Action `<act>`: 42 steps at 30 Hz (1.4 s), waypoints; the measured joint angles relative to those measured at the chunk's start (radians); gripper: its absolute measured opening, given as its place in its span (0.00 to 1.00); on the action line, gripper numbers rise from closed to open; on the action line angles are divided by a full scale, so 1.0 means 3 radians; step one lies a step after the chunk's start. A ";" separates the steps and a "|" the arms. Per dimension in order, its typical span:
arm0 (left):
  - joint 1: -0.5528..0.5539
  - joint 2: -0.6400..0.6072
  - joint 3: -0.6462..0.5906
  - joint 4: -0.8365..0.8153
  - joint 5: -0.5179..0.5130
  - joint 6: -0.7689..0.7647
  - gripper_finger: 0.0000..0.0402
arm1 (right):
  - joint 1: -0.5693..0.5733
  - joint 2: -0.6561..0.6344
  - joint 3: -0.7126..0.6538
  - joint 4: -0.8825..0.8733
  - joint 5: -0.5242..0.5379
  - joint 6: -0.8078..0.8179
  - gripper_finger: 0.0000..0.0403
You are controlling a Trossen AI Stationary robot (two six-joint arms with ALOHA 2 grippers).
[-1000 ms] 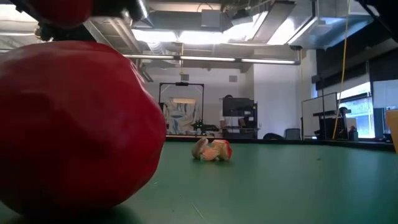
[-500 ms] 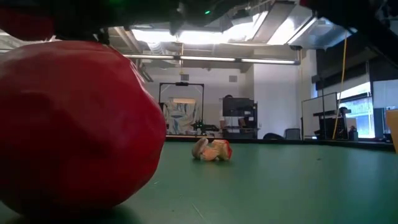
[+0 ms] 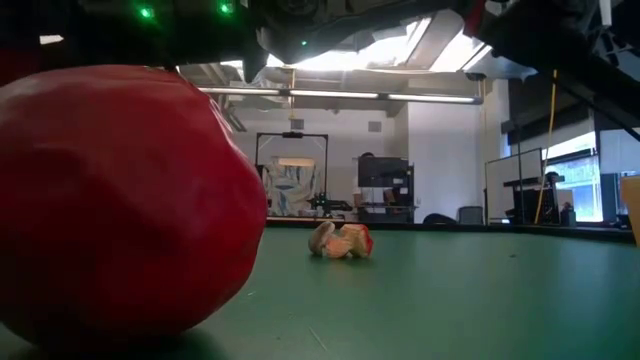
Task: Sort produce into baskets
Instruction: Put the tomato into the pink bin
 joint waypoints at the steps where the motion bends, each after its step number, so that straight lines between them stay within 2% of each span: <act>1: -0.0001 -0.0001 0.0000 0.0000 0.0000 -0.0001 0.52 | 0.0000 0.0000 0.0008 -0.0003 0.0003 -0.0002 0.73; 4: -0.0001 0.0000 0.0000 0.0000 0.0000 -0.0036 0.52 | 0.0000 -0.0001 0.0019 -0.0001 0.0132 -0.0002 0.73; 8: -0.0001 -0.0001 0.0000 0.0000 0.0000 -0.0053 0.52 | 0.0004 -0.0003 0.0019 -0.0029 0.0573 -0.0010 0.73; 14: -0.0001 -0.0001 0.0000 0.0000 0.0000 -0.0057 0.52 | 0.0004 -0.0005 0.0019 0.0043 0.0430 -0.0022 0.73; 18: -0.0001 -0.0001 0.0000 -0.0001 0.0000 -0.0057 0.52 | 0.0006 -0.0005 0.0019 -0.0002 0.0643 0.0015 0.73; 26: 0.0000 -0.0001 0.0000 -0.0003 0.0000 -0.0058 0.52 | 0.0023 -0.0006 0.0019 -0.0017 0.0752 0.0023 0.73; 29: -0.0001 -0.0001 0.0000 -0.0003 0.0000 -0.0058 0.52 | 0.0023 -0.0006 0.0019 -0.0015 0.0692 0.0025 0.73; 36: -0.0001 -0.0001 0.0000 -0.0003 0.0001 -0.0063 0.52 | 0.0018 -0.0008 0.0020 0.0099 0.0214 0.0007 0.75; 39: -0.0001 -0.0001 0.0000 -0.0003 0.0001 -0.0072 0.52 | 0.0022 -0.0009 0.0021 0.0185 0.0092 0.0008 0.82; 42: 0.0000 -0.0001 0.0000 -0.0003 0.0001 -0.0072 0.52 | 0.0021 -0.0013 0.0022 0.0188 0.0141 0.0111 0.93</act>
